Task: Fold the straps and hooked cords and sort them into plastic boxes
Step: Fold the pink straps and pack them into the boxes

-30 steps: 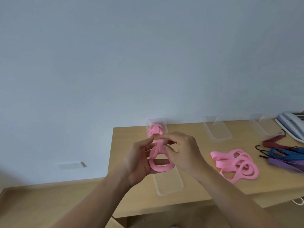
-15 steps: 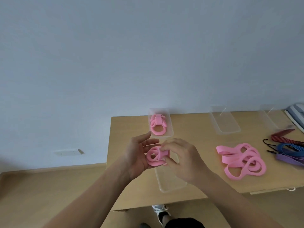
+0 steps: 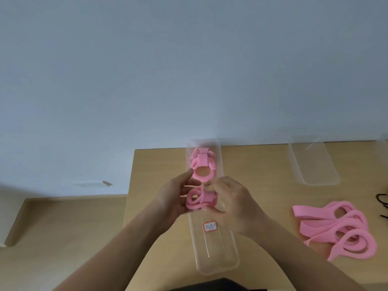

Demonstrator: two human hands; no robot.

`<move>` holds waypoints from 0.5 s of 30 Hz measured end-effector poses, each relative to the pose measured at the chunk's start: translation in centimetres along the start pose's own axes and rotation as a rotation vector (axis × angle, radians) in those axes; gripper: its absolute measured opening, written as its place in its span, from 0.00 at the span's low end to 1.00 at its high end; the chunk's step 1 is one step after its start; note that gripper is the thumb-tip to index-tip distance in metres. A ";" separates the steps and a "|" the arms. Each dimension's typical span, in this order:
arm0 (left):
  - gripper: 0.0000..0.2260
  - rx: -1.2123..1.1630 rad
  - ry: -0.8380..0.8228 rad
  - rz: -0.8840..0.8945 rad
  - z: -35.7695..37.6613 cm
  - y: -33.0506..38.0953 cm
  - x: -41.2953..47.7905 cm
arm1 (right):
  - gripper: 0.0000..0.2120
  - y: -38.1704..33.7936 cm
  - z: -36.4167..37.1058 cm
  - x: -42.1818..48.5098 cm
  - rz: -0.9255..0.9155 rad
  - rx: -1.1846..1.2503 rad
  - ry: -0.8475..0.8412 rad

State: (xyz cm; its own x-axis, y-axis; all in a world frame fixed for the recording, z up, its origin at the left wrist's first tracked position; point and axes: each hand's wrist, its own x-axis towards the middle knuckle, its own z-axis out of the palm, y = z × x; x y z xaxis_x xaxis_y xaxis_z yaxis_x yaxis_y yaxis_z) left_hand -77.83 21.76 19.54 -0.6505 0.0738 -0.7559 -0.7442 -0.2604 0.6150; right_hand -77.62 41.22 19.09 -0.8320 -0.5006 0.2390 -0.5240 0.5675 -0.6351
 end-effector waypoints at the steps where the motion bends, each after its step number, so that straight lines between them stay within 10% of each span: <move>1: 0.16 0.125 0.087 0.064 0.0 0.0 0.7 | 0.17 0.7 0.1 0.5 0.025 -0.007 0.023; 5: 0.08 0.570 0.396 0.262 -0.3 0.0 3.3 | 0.15 3.5 0.7 3.5 0.111 -0.103 0.000; 15: 0.01 0.341 0.388 0.213 -0.5 -1.8 5.5 | 0.14 5.8 3.4 6.5 0.164 -0.117 -0.241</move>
State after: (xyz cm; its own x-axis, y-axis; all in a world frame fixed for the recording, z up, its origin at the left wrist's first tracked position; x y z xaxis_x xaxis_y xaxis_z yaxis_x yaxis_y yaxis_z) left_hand -80.06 22.17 14.16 -0.7361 -0.3230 -0.5948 -0.6515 0.0999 0.7520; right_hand -85.50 39.05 14.45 -0.8475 -0.5285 -0.0491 -0.4154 0.7181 -0.5584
